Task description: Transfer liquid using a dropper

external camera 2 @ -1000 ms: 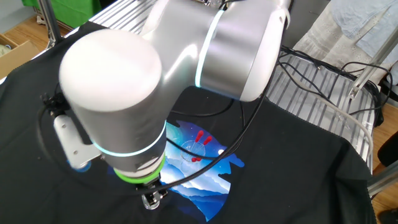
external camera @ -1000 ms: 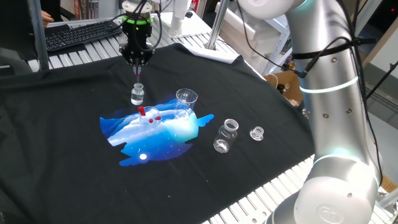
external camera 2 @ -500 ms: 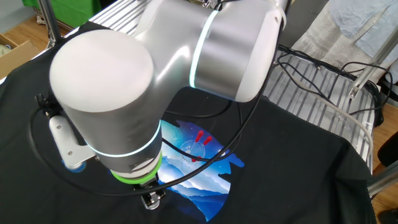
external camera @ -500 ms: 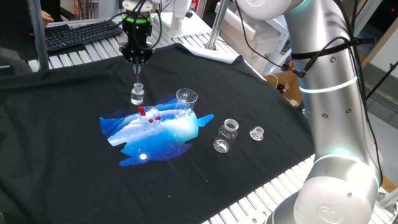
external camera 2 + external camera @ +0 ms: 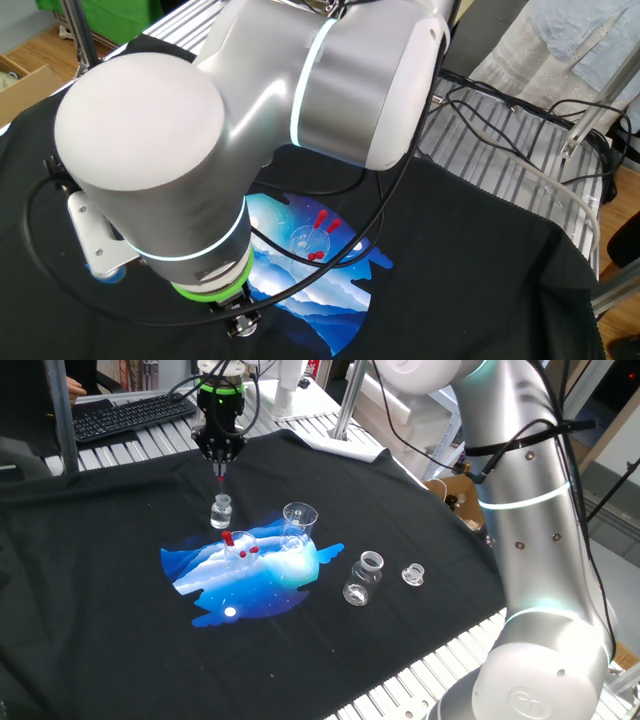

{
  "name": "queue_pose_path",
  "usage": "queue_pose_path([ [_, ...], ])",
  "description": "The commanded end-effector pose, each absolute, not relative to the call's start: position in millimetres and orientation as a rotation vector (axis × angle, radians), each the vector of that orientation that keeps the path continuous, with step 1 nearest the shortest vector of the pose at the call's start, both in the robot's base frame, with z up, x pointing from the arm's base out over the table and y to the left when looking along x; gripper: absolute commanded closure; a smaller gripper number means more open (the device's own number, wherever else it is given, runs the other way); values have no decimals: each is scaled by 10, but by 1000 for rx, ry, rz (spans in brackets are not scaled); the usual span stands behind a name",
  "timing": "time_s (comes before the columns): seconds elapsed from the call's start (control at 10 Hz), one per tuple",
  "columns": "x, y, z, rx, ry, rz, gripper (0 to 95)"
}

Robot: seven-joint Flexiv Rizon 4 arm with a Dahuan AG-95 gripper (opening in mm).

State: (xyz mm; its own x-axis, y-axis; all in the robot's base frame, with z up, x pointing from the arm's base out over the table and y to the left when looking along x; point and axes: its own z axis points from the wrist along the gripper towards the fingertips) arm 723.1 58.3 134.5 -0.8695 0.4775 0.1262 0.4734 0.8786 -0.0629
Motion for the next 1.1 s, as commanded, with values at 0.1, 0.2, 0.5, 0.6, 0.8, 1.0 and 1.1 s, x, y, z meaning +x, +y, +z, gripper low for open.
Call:
queue_pose_path([
  [0.1,7216,581,1350,-753,-2910,44,760],
  [0.2,7216,581,1350,-760,-2909,44,760],
  [0.5,7209,575,1371,-769,-2906,44,570],
  [0.6,7201,572,1392,-770,-2904,43,570],
  [0.8,7169,554,1474,-768,-2904,41,570],
  [1.0,7116,548,1560,-770,-2904,44,570],
  [1.1,7078,540,1586,-766,-2905,43,570],
])
